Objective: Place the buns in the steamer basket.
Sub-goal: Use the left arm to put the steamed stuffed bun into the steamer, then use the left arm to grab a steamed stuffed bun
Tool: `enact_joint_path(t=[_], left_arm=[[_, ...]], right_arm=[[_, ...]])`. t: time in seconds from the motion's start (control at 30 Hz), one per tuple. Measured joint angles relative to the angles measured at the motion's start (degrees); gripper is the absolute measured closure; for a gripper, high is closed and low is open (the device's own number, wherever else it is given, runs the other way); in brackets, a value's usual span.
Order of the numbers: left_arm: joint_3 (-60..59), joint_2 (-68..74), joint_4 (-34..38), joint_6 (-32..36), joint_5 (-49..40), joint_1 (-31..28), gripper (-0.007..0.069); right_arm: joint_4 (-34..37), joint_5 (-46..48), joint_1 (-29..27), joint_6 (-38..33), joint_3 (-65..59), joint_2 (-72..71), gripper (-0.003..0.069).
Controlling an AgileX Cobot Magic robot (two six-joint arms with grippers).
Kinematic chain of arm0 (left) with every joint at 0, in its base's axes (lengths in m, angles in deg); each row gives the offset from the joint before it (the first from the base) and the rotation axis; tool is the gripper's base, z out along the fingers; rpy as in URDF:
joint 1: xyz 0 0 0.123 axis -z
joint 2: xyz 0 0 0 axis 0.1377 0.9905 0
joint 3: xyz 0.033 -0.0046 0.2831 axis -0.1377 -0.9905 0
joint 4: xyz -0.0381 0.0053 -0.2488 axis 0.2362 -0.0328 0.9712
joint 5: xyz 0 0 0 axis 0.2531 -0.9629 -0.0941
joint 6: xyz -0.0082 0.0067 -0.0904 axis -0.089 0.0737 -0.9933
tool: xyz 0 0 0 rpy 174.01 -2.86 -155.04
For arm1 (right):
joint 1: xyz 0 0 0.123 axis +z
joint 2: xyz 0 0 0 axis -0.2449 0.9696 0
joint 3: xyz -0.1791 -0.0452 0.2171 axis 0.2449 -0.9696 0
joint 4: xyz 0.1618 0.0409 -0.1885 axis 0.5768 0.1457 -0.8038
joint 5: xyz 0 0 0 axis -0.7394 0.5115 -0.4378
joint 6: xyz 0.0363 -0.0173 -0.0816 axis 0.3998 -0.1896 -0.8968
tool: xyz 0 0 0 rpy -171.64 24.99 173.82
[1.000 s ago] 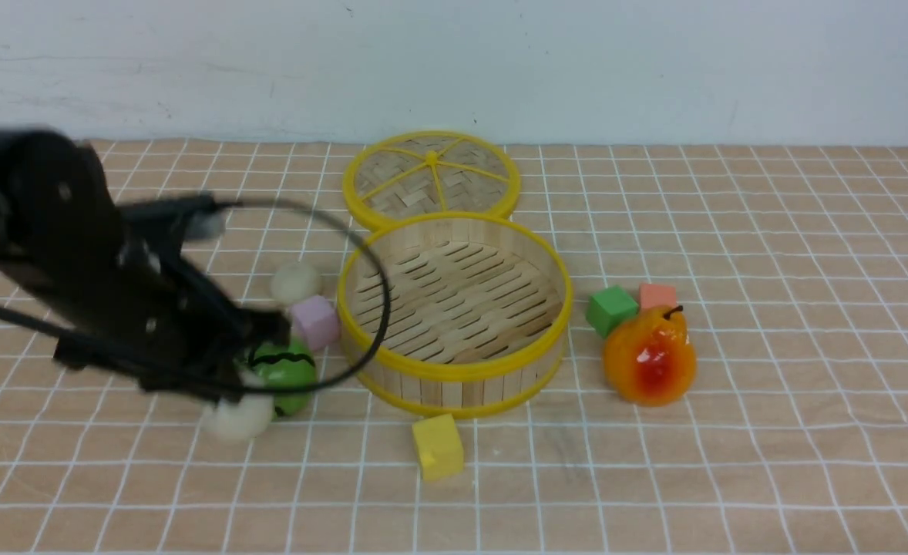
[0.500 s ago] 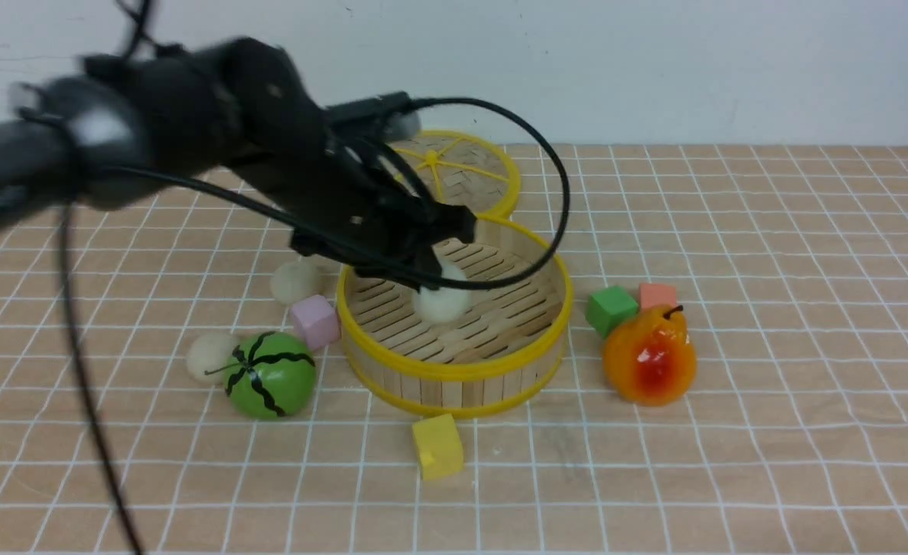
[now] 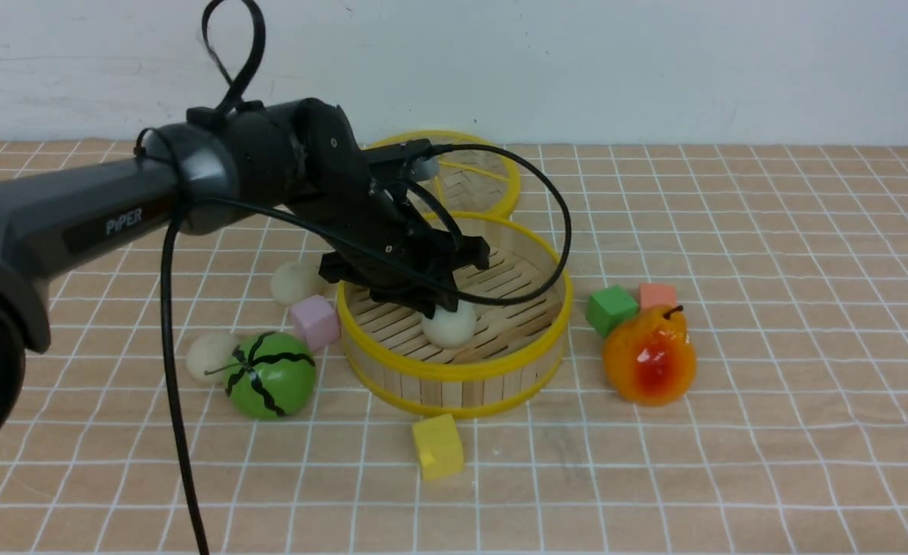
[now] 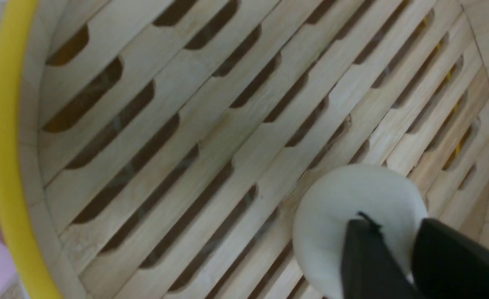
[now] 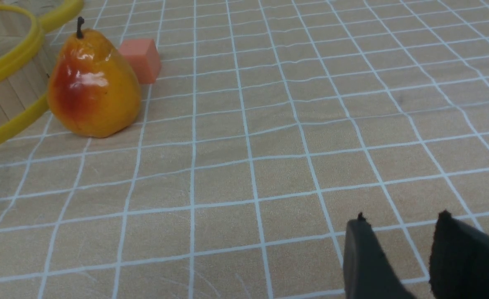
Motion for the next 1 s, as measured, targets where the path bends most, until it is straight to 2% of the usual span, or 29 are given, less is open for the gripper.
enact_joint_path(t=[0.03,0.17,0.27,0.37,0.43,0.5,0.57,0.7,0.77,0.8,0.87,1.0], left_arm=[[0.0,-0.1,0.0,0.0,-0.3,0.0,0.0346],[0.0,-1.8,-2.0,0.0,-2.9,0.0,0.0199],[0.0,-6.1,-7.0,-0.3,-5.5,0.0,0.0142],[0.0,-11.9,-16.4,-3.3,-9.7,0.0,0.0125],[0.0,-14.4,-21.0,-5.0,-11.9,0.0,0.0124],[-1.8,-19.4,-28.5,-10.5,-14.6,-1.5,0.0132],[-4.6,-22.2,-30.9,-14.1,-14.6,-4.7,0.0155],[-10.3,-23.7,-31.0,-16.7,-13.9,-10.6,0.0207],[-16.4,-23.0,-28.0,-17.1,-10.6,-15.4,0.0272],[-16.8,-22.7,-27.7,-17.2,-9.9,-15.6,0.0277],[-20.2,-21.2,-24.3,-16.9,-5.5,-17.1,0.0340],[-20.8,-18.8,-23.0,-16.8,-0.5,-17.2,0.0382]], right_arm=[[0.0,0.0,0.0,0.0,0.0,0.0,0.0418],[0.0,0.0,0.0,0.0,0.0,0.0,0.0418],[0.0,0.0,0.0,0.0,0.0,0.0,0.0418],[0.0,0.0,0.0,0.0,0.0,0.0,0.0418],[0.0,0.0,0.0,0.0,0.0,0.0,0.0418],[0.0,0.0,0.0,0.0,0.0,0.0,0.0418],[0.0,0.0,0.0,0.0,0.0,0.0,0.0418],[0.0,0.0,0.0,0.0,0.0,0.0,0.0418],[0.0,0.0,0.0,0.0,0.0,0.0,0.0418],[0.0,0.0,0.0,0.0,0.0,0.0,0.0418],[0.0,0.0,0.0,0.0,0.0,0.0,0.0418],[0.0,0.0,0.0,0.0,0.0,0.0,0.0418]])
